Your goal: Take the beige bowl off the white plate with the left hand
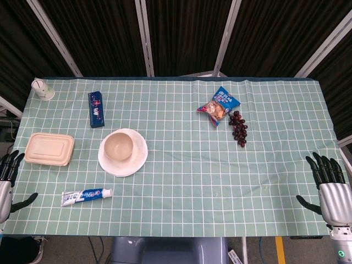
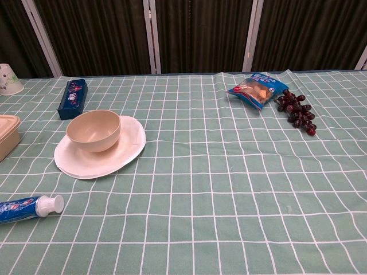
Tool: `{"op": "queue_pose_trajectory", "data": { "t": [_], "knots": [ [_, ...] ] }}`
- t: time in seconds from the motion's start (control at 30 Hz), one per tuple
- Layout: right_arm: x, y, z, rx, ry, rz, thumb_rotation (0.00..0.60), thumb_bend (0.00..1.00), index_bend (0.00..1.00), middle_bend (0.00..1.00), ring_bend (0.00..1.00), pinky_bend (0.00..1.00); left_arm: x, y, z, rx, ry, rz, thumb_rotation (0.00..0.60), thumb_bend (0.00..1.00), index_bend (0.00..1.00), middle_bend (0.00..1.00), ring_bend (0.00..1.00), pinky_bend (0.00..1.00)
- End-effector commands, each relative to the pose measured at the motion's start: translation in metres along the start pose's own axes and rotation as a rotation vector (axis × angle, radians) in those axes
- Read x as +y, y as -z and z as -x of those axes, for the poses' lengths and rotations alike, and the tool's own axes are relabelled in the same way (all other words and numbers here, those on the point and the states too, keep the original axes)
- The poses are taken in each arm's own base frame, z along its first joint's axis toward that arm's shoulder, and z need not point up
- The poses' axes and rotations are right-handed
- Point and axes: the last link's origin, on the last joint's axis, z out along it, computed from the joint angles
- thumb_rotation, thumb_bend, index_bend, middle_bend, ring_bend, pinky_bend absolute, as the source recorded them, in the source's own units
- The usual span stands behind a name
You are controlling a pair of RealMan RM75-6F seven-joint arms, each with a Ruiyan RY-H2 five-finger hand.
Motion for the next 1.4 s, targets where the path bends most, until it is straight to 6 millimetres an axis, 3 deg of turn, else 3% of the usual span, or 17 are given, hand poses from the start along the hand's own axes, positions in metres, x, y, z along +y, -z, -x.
{"op": "queue_pose_trajectory", "data": {
  "t": [0.03, 0.53, 0.6, 0.67, 0.83, 0.93, 1.17, 1.4],
  "knots": [
    [0.0, 0.0, 0.0, 0.0, -0.001, 0.0, 0.6, 0.02, 0.0, 0.0, 0.0, 0.0, 0.0, 0.0, 0.0, -0.002, 0.001, 0.0, 0.6, 0.0, 0.0, 0.0, 0.0, 0.0],
    [-0.001, -0.001, -0.002, 0.01, -0.01, -0.001, 0.6, 0.03, 0.0, 0.0, 0.0, 0.0, 0.003, -0.002, 0.003, -0.012, 0.004, 0.011, 0.6, 0.01, 0.0, 0.0, 0.0, 0.0],
    [-0.001, -0.001, -0.004, 0.013, -0.015, 0.002, 0.6, 0.03, 0.0, 0.0, 0.0, 0.0, 0.006, -0.006, 0.005, -0.014, 0.006, 0.024, 0.6, 0.01, 0.02, 0.0, 0.0, 0.0],
    [-0.001, -0.001, -0.005, 0.017, -0.022, 0.003, 0.6, 0.03, 0.0, 0.0, 0.0, 0.0, 0.011, -0.011, 0.008, -0.013, 0.002, 0.041, 0.6, 0.01, 0.11, 0.0, 0.0, 0.0],
    [0.001, 0.0, -0.006, 0.012, -0.027, 0.004, 0.6, 0.03, 0.0, 0.0, 0.0, 0.0, 0.036, -0.036, 0.02, -0.025, 0.003, 0.105, 0.6, 0.08, 0.36, 0.0, 0.0, 0.0],
    [0.001, 0.0, -0.007, 0.016, -0.038, 0.003, 0.6, 0.03, 0.0, 0.0, 0.0, 0.0, 0.056, -0.054, 0.028, -0.039, -0.007, 0.15, 0.6, 0.12, 0.43, 0.0, 0.0, 0.0],
    [0.004, 0.0, -0.014, 0.029, -0.068, 0.004, 0.6, 0.03, 0.0, 0.0, 0.0, 0.0, 0.107, -0.102, 0.057, -0.112, -0.075, 0.234, 0.6, 0.13, 0.47, 0.0, 0.0, 0.0],
    [0.007, -0.001, -0.018, 0.031, -0.094, 0.007, 0.6, 0.02, 0.0, 0.0, 0.0, 0.0, 0.13, -0.129, 0.081, -0.172, -0.149, 0.231, 0.6, 0.19, 0.47, 0.0, 0.0, 0.0]
  ]
}}
